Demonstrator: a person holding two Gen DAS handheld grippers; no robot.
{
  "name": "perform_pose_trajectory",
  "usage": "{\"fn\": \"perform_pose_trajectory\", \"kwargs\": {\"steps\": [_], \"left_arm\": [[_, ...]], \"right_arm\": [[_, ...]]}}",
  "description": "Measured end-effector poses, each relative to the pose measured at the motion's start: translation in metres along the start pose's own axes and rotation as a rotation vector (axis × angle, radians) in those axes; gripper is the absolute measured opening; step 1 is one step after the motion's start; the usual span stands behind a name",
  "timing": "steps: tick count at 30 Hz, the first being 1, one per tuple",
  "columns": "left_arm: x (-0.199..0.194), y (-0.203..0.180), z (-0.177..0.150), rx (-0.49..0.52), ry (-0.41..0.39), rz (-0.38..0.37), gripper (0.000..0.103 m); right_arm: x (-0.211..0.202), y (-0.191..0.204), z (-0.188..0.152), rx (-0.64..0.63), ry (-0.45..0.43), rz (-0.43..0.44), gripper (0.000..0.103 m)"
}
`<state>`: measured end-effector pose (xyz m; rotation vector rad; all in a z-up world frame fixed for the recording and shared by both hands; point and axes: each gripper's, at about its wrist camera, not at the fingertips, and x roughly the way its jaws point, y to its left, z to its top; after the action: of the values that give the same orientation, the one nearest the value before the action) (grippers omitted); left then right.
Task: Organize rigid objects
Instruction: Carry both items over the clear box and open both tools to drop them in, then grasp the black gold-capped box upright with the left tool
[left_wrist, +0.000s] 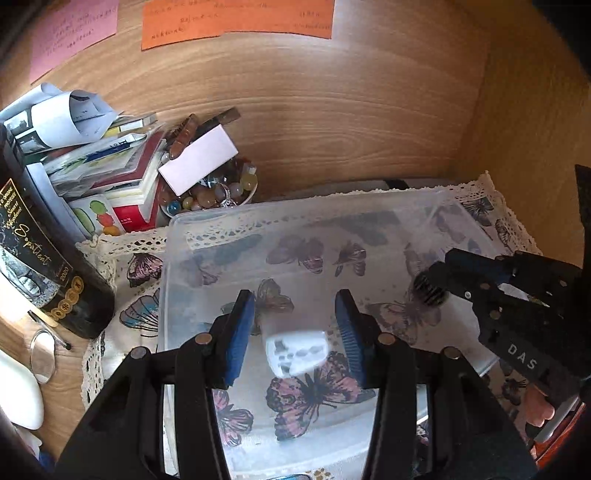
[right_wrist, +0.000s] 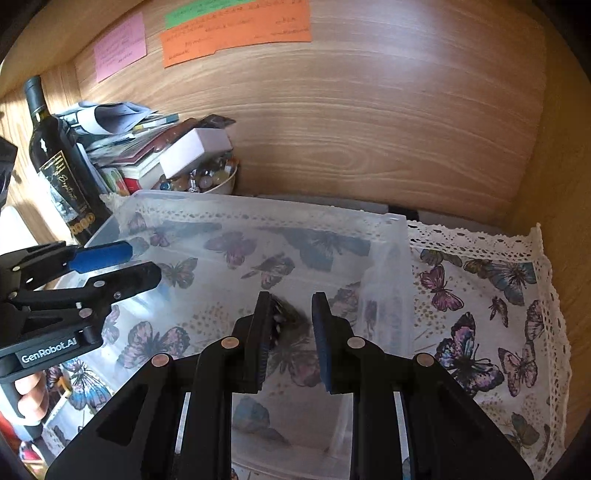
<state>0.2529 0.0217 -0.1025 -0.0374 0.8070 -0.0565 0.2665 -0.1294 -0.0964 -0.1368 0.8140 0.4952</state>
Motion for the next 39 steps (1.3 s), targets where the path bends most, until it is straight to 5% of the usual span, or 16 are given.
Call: {"fn": "perform_pose_trajectory", "kwargs": {"steps": [11,19,23,35,39], "left_arm": [[-0.03,0.002,-0.003,-0.001,-0.061,-0.018,0.057],[-0.09,0.014,-0.018,0.006,-0.172,0.009,0.091],[-0.113,0.021,-0.037,0.018,-0.204,0.05,0.096],[-0.11,0.043,-0.115,-0.012,-0.079,0.101,0.097],[-0.104,0.046,-0.142,-0.039,-0.038,0.1,0.097]], "right_arm": [[-0.03,-0.003,0.001,0.042,-0.05,0.05,0.048],[-0.075,0.003,-0.012,0.034,-0.146,0.054,0.065],[-0.087,0.008,-0.027,0.022,-0.164,0.056,0.074],[-0.084,0.013,-0.091,0.037,-0.043,0.019,0.075],[-0.085,0.006,-0.112,0.075,-0.016,-0.001,0.088]]}}
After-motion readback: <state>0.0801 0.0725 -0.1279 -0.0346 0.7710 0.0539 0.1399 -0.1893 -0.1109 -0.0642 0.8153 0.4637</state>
